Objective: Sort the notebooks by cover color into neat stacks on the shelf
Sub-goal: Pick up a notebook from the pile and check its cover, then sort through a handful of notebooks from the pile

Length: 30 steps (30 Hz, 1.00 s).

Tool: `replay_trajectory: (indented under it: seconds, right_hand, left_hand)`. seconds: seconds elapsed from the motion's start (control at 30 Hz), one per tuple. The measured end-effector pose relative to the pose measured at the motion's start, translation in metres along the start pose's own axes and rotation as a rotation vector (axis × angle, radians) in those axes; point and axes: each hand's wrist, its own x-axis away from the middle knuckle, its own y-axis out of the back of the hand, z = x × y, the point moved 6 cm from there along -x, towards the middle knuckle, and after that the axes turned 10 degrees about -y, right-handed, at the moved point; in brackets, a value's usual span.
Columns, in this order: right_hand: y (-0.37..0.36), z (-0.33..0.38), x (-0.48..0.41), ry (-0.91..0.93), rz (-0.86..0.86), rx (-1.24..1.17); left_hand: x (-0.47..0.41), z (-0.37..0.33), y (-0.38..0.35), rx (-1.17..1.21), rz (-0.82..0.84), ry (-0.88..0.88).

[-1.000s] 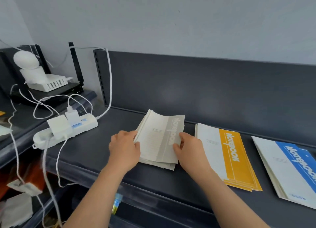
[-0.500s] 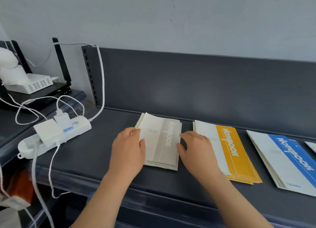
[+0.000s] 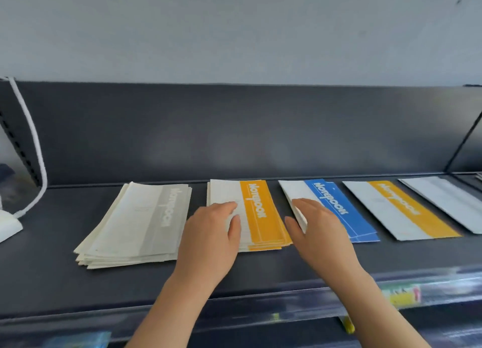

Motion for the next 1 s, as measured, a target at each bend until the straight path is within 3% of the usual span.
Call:
replay_trajectory:
  seconds: [0.67,1.0]
  right_hand:
    - [0.18,-0.336,-0.003,-0.218,-0.112,0.072]
    - [0.223,-0.455,-0.039,-0.332,-0.148,0.07]
  left_hand:
    - [-0.042,-0.283,-0.202,0.178,0.093,-0.1]
    - [-0.086,-0.377,-0.296,0.19,0.15,-0.198]
